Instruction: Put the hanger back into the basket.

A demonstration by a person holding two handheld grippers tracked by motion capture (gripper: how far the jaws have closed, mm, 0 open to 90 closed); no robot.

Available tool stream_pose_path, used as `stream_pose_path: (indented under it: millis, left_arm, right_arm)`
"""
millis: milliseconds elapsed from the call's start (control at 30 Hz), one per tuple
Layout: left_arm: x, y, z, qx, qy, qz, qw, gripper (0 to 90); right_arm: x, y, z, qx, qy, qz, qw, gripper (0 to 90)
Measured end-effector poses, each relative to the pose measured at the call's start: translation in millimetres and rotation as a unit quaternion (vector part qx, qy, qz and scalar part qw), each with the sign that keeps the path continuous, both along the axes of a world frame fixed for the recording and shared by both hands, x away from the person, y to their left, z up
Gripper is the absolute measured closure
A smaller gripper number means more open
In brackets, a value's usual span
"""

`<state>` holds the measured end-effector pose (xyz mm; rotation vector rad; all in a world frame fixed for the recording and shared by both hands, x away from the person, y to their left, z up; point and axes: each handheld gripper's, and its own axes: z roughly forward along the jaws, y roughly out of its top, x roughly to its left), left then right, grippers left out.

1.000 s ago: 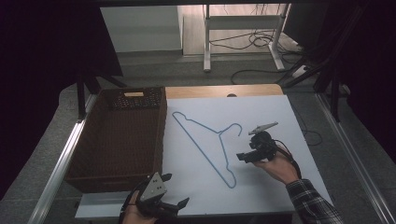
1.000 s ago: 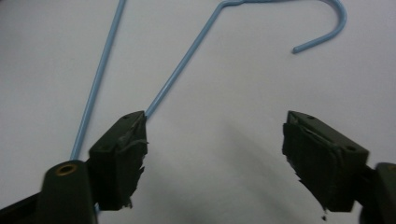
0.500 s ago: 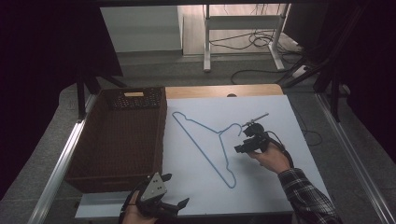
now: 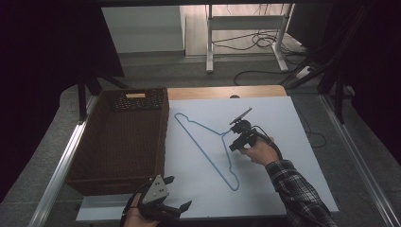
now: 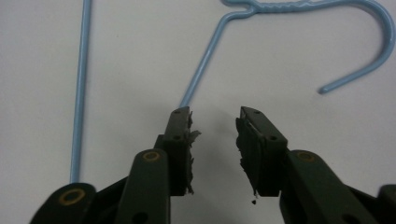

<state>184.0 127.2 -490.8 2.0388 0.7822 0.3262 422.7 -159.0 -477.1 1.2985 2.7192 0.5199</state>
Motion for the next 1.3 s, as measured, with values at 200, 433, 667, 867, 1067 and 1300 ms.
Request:
stream_pose_path:
  millis: [200,433,667,867,1067,1300]
  left_arm:
    - [0.0,0.3,0.0,-0.001,0.001,-0.001,1.0000,6.6]
    - [0.1,0.8,0.2,-0.002,0.002,-0.001,1.0000,6.6]
    - [-0.2,1.3,0.4,-0.004,0.001,-0.001,1.0000,6.5]
    - [-0.3,1.4,0.5,-0.004,0.001,-0.001,1.0000,6.6]
    - [-0.6,1.4,0.7,-0.003,0.001,-0.002,1.0000,6.5]
    - [-0.8,1.6,0.9,-0.004,0.000,-0.002,1.0000,6.5]
  right_arm:
    - [8.3,13.7,1.0,-0.019,0.021,-0.001,0.9996,70.6]
    - [18.9,25.7,-4.2,-0.031,0.057,-0.015,0.9978,74.0]
    - [27.1,34.3,-8.5,-0.045,0.065,-0.026,0.9965,77.3]
    - [31.2,39.7,-11.4,-0.050,0.083,-0.044,0.9943,80.7]
    - [34.1,44.5,-14.4,-0.062,0.095,-0.059,0.9918,81.2]
    - [36.0,49.0,-15.3,-0.076,0.097,-0.071,0.9899,80.2]
